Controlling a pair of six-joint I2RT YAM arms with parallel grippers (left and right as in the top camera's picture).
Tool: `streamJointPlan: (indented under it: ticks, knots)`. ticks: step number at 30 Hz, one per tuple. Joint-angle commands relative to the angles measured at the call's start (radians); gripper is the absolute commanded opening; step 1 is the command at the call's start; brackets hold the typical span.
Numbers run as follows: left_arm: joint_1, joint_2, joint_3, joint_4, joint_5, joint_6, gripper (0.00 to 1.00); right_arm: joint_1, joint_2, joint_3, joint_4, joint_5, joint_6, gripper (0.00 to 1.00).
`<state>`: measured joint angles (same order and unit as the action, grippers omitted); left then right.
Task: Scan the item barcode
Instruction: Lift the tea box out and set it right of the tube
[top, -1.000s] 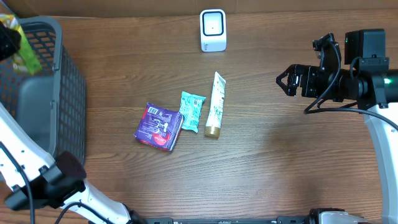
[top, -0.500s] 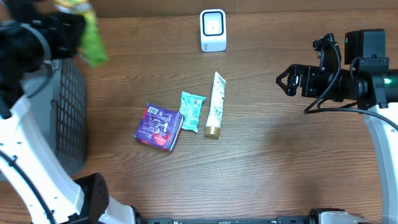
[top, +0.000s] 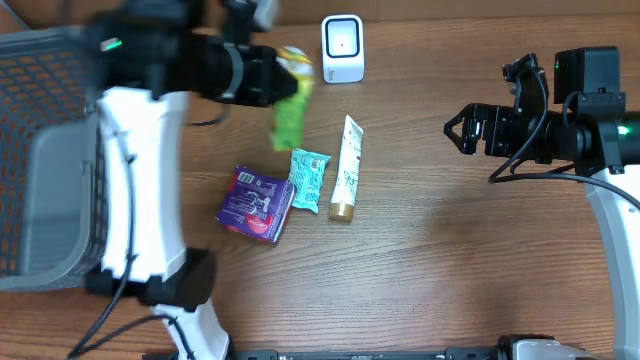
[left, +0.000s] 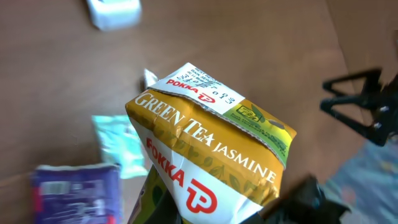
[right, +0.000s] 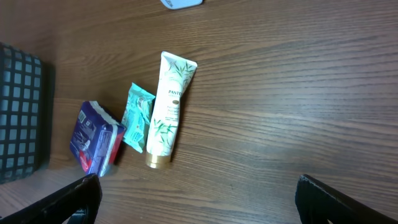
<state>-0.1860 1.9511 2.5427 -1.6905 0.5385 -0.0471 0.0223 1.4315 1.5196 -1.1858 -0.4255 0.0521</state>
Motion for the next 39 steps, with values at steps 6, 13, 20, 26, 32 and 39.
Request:
streamJointPlan:
  ticks: [6,13,20,26,32,39]
  knots:
    - [-0.176,0.148,-0.151,0.006,0.021,-0.036,0.05,0.006,-0.003,0.025,0.006,0.006,0.0,1.0]
    - [-0.308,0.238,-0.316,0.143,0.032,-0.08,0.04,0.006,-0.003,0.025,0.006,0.006,0.0,1.0]
    - [-0.39,0.253,-0.532,0.399,-0.067,-0.24,0.04,0.006,-0.003,0.025,0.006,0.006,0.0,1.0]
    - [-0.41,0.253,-0.66,0.526,-0.108,-0.298,0.31,0.006,-0.003,0.025,0.006,0.006,0.0,1.0]
    - [-0.406,0.246,-0.64,0.526,-0.108,-0.297,0.91,0.006,-0.003,0.025,0.006,0.006,0.0,1.0]
    - [-0.366,0.237,-0.377,0.381,-0.118,-0.233,0.96,0.006,-0.003,0.025,0.006,0.005,0.0,1.0]
